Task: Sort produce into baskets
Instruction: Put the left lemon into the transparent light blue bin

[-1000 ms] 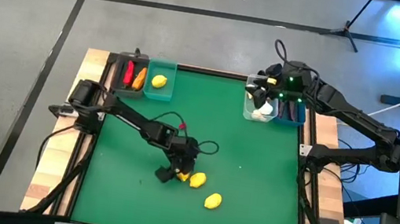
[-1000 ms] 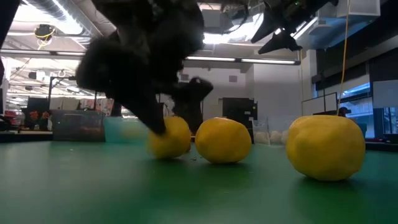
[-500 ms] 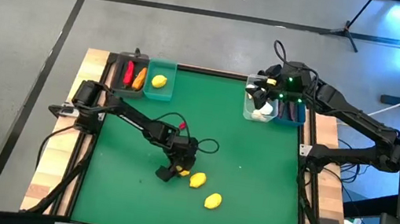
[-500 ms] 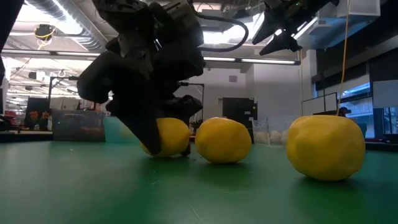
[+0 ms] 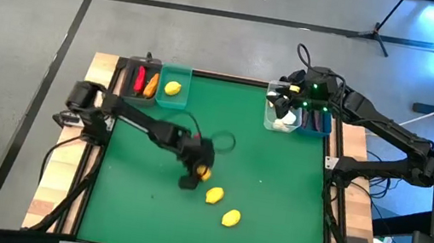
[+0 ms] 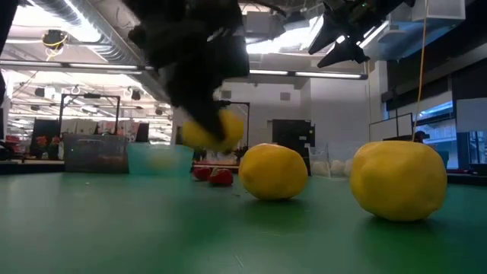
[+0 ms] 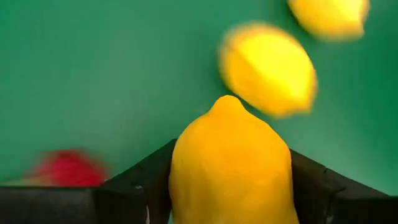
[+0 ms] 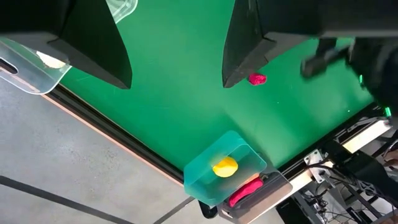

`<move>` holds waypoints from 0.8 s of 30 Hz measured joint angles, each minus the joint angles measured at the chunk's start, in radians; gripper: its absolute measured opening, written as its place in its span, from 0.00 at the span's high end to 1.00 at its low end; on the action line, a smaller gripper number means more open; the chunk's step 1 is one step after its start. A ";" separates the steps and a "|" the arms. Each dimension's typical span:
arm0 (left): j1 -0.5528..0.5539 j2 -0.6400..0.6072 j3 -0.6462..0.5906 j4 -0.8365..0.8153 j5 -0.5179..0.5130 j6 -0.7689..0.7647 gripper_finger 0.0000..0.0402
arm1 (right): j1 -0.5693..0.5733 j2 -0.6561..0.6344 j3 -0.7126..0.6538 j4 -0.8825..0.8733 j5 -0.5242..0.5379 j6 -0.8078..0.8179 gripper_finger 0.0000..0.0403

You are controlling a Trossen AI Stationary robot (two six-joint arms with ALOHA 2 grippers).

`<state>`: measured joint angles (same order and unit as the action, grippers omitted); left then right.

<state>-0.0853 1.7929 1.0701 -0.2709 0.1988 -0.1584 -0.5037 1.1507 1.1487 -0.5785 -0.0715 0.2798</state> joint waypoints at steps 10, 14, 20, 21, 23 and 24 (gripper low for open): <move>0.315 -0.325 0.001 -0.208 -0.333 -0.205 0.45 | -0.001 0.000 0.000 0.005 0.009 -0.023 0.38; 0.496 -0.416 0.001 -0.256 -0.406 -0.175 0.44 | -0.001 0.000 0.000 0.014 0.015 -0.024 0.38; 0.731 -0.413 0.001 -0.268 -0.404 -0.144 0.44 | -0.001 0.000 0.000 0.083 0.035 -0.025 0.38; 0.756 -0.402 0.001 -0.268 -0.398 -0.124 0.44 | -0.001 0.000 0.000 0.092 0.035 -0.027 0.38; 0.791 -0.378 0.001 -0.272 -0.395 -0.090 0.44 | -0.001 0.000 0.000 0.099 0.035 -0.033 0.38; 0.809 -0.366 0.001 -0.275 -0.394 -0.081 0.44 | -0.001 0.000 0.000 0.102 0.035 -0.041 0.38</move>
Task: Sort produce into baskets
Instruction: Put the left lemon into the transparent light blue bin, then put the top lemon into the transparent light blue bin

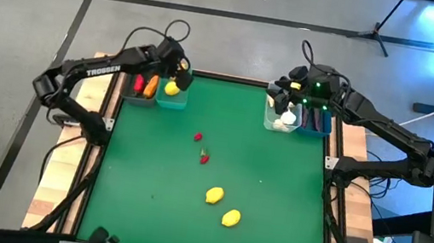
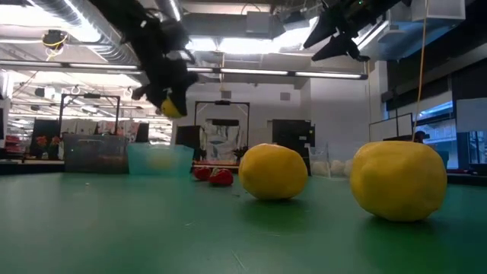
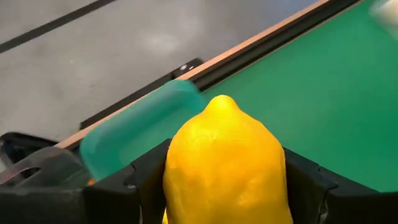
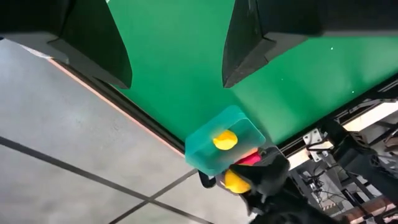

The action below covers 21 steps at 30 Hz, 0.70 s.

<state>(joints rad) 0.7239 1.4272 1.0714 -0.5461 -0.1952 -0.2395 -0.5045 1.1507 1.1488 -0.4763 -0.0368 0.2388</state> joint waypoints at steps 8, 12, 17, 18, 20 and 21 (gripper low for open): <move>0.105 0.128 0.000 0.003 0.002 0.108 0.44 | 0.000 0.000 0.000 0.004 0.001 -0.011 0.38; 0.134 0.180 0.000 0.003 0.003 0.222 0.42 | 0.000 0.000 0.000 0.004 0.007 -0.010 0.38; 0.157 0.207 0.000 0.018 0.003 0.282 0.31 | 0.000 0.000 0.000 0.003 0.021 -0.010 0.38; 0.161 0.208 0.000 0.019 0.002 0.294 0.28 | 0.000 0.000 0.000 0.003 0.022 -0.010 0.38; 0.162 0.209 0.000 0.011 0.002 0.306 0.24 | 0.000 0.000 0.000 0.004 0.023 -0.010 0.38; 0.162 0.209 0.000 0.008 0.003 0.305 0.22 | 0.000 0.000 0.000 0.003 0.023 -0.010 0.38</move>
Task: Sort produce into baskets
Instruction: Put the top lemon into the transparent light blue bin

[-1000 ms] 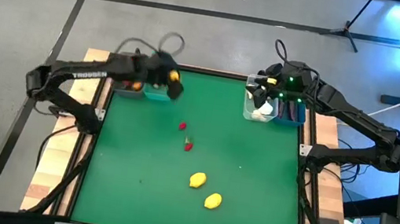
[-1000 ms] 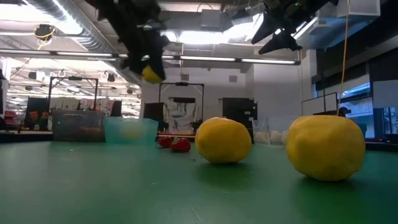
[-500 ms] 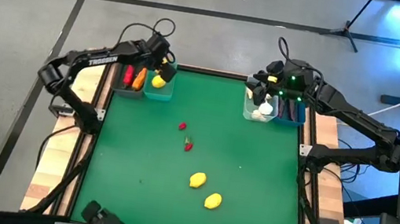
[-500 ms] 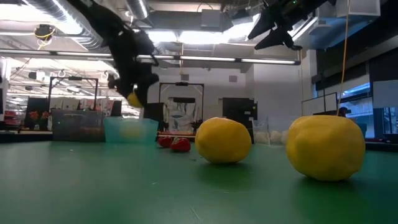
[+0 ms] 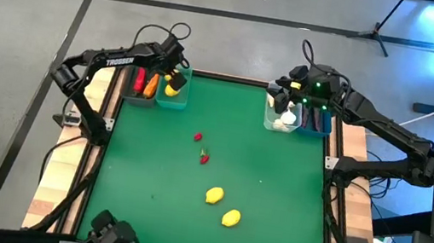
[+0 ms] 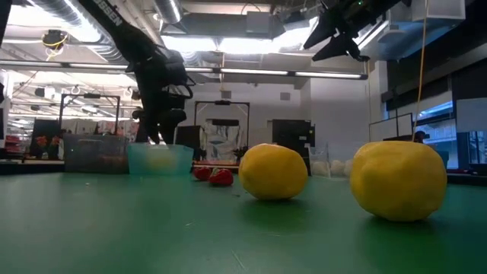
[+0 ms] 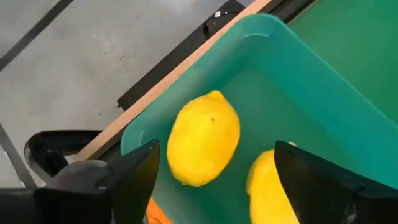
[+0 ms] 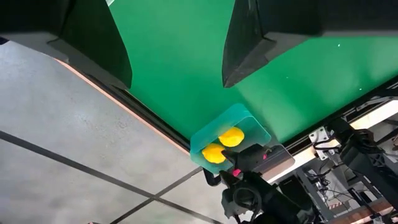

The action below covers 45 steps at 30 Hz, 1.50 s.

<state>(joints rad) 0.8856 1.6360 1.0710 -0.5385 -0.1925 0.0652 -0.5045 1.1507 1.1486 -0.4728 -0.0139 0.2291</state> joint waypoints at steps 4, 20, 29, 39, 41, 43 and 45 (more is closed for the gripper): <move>-0.022 -0.025 0.004 -0.040 0.094 0.008 0.21 | 0.000 0.000 0.000 0.000 0.007 0.000 0.38; -0.416 -0.304 0.021 -0.043 0.413 -0.139 0.24 | 0.002 0.000 0.000 0.000 -0.171 -0.013 0.38; -0.627 -0.438 0.021 0.003 0.420 -0.246 0.24 | 0.153 0.069 0.000 0.084 -0.241 0.011 0.38; -0.748 -0.681 0.021 0.018 0.340 -0.340 0.24 | 0.420 0.250 0.000 0.375 -0.128 0.026 0.38; -0.769 -0.736 0.021 0.018 0.306 -0.359 0.24 | 0.465 0.293 0.000 0.402 -0.086 0.026 0.38; -0.789 -0.788 0.021 0.002 0.271 -0.373 0.24 | 0.504 0.338 0.000 0.417 -0.066 0.026 0.38; -0.806 -0.834 0.021 -0.025 0.233 -0.379 0.24 | 0.544 0.387 0.000 0.445 -0.041 0.027 0.38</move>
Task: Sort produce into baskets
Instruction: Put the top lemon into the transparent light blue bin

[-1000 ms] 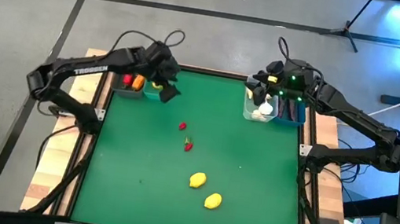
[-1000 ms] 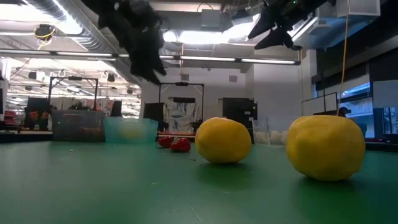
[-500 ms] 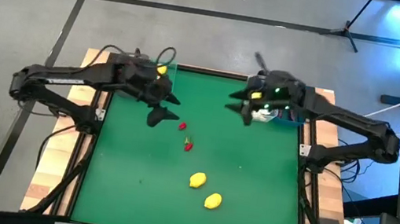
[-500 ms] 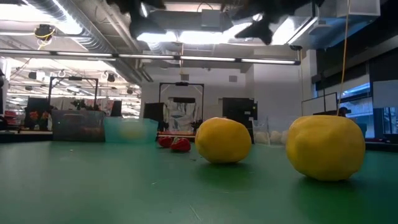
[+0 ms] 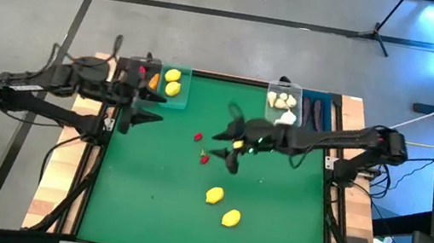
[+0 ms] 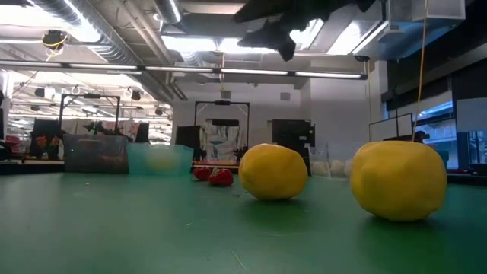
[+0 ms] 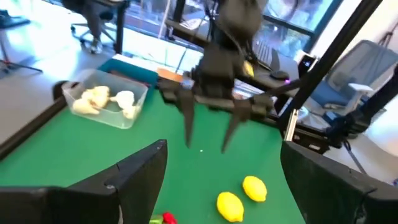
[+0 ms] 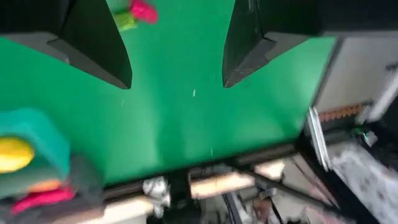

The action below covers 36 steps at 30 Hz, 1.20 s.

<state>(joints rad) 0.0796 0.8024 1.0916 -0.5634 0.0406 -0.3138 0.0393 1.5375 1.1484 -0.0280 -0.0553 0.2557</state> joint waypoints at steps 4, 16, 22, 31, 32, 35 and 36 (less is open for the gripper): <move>-0.027 -0.069 -0.005 -0.068 -0.084 -0.022 0.24 | 0.077 0.091 0.000 0.033 0.070 0.000 0.38; -0.048 -0.126 -0.005 -0.242 -0.200 -0.109 0.24 | 0.196 0.199 0.000 -0.094 0.098 0.005 0.18; -0.048 -0.121 -0.006 -0.272 -0.212 -0.110 0.24 | 0.241 0.219 0.001 -0.146 0.109 -0.120 0.12; -0.048 -0.120 -0.006 -0.274 -0.235 -0.107 0.24 | 0.250 0.268 0.001 -0.129 0.087 -0.189 0.17; -0.048 -0.120 -0.006 -0.275 -0.235 -0.107 0.24 | 0.250 0.279 0.000 -0.135 0.085 -0.192 0.18; -0.048 -0.120 -0.006 -0.291 -0.238 -0.108 0.24 | 0.249 0.302 0.000 -0.124 0.079 -0.187 0.18; -0.048 -0.120 -0.006 -0.303 -0.246 -0.114 0.24 | 0.249 0.305 0.000 -0.126 0.079 -0.183 0.18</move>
<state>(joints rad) 0.0311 0.6827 1.0859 -0.8666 -0.2050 -0.4275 0.2886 1.8425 1.1484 -0.1539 0.0241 0.0724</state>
